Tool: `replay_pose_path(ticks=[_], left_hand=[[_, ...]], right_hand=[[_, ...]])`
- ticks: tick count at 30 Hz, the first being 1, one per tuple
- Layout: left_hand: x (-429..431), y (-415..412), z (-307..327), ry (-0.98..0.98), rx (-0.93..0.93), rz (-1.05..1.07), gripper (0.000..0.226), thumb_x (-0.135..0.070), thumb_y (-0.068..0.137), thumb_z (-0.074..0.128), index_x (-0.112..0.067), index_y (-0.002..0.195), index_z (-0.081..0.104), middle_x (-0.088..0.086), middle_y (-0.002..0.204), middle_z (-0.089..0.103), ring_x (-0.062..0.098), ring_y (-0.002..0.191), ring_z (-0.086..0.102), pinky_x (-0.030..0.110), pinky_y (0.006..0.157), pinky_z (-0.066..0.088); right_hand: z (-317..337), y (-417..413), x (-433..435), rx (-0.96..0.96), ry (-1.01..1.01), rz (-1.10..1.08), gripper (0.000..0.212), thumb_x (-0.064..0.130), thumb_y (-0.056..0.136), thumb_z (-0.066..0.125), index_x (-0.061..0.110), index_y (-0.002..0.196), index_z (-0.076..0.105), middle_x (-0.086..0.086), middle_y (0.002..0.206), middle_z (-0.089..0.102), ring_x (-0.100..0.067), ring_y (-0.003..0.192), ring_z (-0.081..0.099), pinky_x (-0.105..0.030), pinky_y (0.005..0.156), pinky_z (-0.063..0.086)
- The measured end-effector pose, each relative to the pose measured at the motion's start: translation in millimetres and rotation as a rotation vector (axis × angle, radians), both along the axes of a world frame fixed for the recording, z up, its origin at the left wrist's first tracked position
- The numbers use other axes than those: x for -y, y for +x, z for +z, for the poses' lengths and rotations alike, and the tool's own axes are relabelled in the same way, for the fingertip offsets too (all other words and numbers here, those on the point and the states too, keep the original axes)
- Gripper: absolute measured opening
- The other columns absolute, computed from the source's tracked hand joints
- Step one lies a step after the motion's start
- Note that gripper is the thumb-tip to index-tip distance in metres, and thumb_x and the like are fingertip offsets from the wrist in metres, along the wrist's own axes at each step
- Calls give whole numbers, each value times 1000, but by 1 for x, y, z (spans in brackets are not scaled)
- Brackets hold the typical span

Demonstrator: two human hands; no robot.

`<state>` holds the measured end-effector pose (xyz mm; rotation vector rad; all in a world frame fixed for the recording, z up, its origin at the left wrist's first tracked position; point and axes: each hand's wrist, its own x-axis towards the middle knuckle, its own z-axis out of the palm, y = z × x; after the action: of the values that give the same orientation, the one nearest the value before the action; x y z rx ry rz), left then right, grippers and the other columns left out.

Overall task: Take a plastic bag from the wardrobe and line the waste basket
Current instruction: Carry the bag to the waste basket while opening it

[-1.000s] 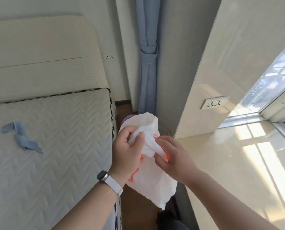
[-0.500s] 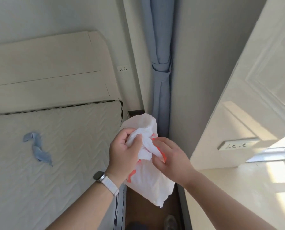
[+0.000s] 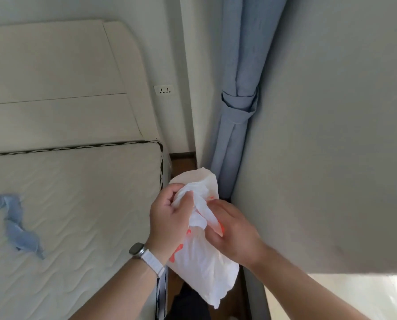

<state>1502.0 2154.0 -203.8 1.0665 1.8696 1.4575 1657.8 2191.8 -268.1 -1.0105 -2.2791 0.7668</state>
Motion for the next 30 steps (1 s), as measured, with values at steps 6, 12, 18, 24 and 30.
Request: replay_pose_path(ticks=[6,12,18,24,30], left_hand=[[-86,-54,-46,-94,74,-76,8,-22,89,65,-30,88,62,-14,80,65,3,78,63,12,57,51],[-156,-83,-115,-177,95,-84,16,-20,90,63,-33,81,60,-22,78,63,1,77,62,10,58,49],[-199,-96,-231,-270,141,3,15,-23,90,62,-36,83,60,-26,81,63,-2,82,61,21,69,55],[-213,-100,-366,-330,159,56,5,-26,92,59,-28,95,63,-12,88,65,10,88,64,32,80,59],[-225,-105,-465,-293,71,-3,7,-27,94,56,-24,98,62,-12,89,63,11,88,62,24,77,57]], right_hand=[[-35,-45,-78,197,-144,-87,45,53,92,43,32,131,52,11,130,59,-12,115,57,-33,101,48],[-95,-78,-134,253,-207,-185,47,51,89,43,28,128,55,9,129,59,-12,116,55,-26,102,44],[-208,-103,-167,204,-369,-276,35,44,94,50,31,126,51,10,129,55,-10,116,51,-37,103,46],[-337,-102,-180,208,-389,-303,38,48,95,45,29,127,53,9,131,55,-8,114,52,-35,102,47],[-444,-105,-194,187,-349,-305,42,52,96,46,29,130,52,8,137,53,-10,120,52,-35,104,45]])
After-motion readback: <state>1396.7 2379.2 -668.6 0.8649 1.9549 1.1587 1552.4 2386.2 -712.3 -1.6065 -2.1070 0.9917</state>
